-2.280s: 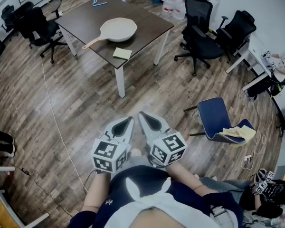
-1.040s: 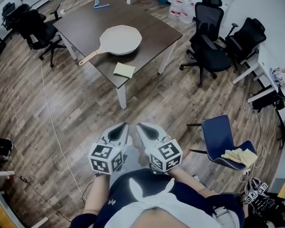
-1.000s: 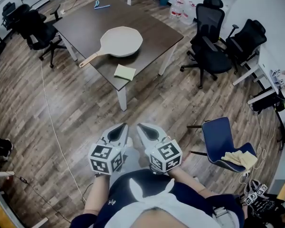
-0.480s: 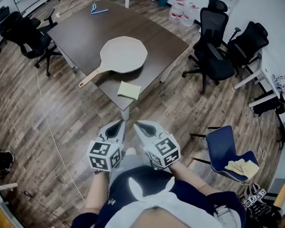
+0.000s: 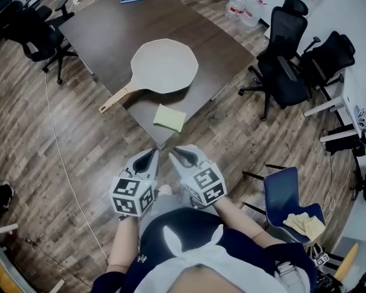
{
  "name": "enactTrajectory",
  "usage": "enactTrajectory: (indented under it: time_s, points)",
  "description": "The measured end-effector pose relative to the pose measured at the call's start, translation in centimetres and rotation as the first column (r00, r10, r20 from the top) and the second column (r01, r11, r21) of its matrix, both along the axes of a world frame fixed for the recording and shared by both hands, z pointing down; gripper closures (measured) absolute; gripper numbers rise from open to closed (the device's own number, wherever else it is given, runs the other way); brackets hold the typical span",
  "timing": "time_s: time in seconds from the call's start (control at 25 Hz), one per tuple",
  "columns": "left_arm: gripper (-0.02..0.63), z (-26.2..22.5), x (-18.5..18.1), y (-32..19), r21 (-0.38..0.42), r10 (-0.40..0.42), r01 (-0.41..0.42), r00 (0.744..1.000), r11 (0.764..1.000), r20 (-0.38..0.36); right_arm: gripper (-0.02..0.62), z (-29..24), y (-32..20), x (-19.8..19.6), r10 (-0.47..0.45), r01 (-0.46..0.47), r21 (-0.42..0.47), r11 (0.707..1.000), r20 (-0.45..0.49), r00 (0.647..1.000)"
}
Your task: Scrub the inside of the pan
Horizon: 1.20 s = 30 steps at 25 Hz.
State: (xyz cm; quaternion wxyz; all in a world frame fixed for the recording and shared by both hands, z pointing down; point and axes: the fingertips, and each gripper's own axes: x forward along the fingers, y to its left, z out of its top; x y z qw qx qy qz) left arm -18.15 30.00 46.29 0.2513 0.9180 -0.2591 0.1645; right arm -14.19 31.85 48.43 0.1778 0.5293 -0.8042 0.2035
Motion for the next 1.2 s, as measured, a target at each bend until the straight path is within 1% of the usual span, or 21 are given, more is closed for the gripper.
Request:
enactTrajectory:
  time_s: [0.04,0.24,0.4,0.52,0.64,0.68,0.8,0.92,1.2]
  points:
    - [0.601,0.3,0.2,-0.7,-0.003,-0.014,0.014,1.0,1.0,0.005,0.526,0.9,-0.7,0.2,-0.021,0.021,-0.017,1.0,-0.014,1.0]
    - [0.601,1.0,1.6,-4.3,-0.009,-0.105,0.105,0.994,0.994,0.025,0.525,3.4,-4.3,2.2,-0.12,0.117,-0.057,0.992,-0.064,0.991]
    - [0.601,1.7,3.2,-6.6,-0.026,-0.161,0.162,0.986,0.987,0.041,0.523,6.7,-7.1,4.8,-0.196,0.18,-0.112,0.977,-0.153,0.969]
    - [0.601,2.2,4.2,-8.3,-0.032,-0.197,0.199,0.979,0.98,0.062,0.502,8.6,-9.0,6.4,-0.241,0.216,-0.157,0.964,-0.168,0.956]
    - [0.601,2.7,4.9,-9.8,-0.039,-0.229,0.233,0.97,0.972,0.083,0.499,9.8,-11.0,7.7,-0.285,0.251,-0.188,0.95,-0.186,0.94]
    - [0.601,2.8,5.1,-10.1,-0.045,-0.239,0.243,0.967,0.969,0.091,0.486,10.2,-11.6,7.9,-0.303,0.264,-0.201,0.943,-0.193,0.933]
    - [0.601,3.4,5.6,-11.2,-0.057,-0.263,0.271,0.958,0.961,0.118,0.388,12.0,-13.2,8.4,-0.356,0.301,-0.255,0.919,-0.206,0.912]
    - [0.601,4.2,5.8,-11.8,-0.072,-0.287,0.299,0.948,0.952,0.14,0.337,14.2,-14.1,8.4,-0.414,0.34,-0.298,0.892,-0.232,0.88]
    - [0.601,4.7,6.8,-13.6,-0.082,-0.336,0.353,0.926,0.932,0.174,0.336,17.7,-15.9,8.3,-0.524,0.429,-0.33,0.841,-0.298,0.797]
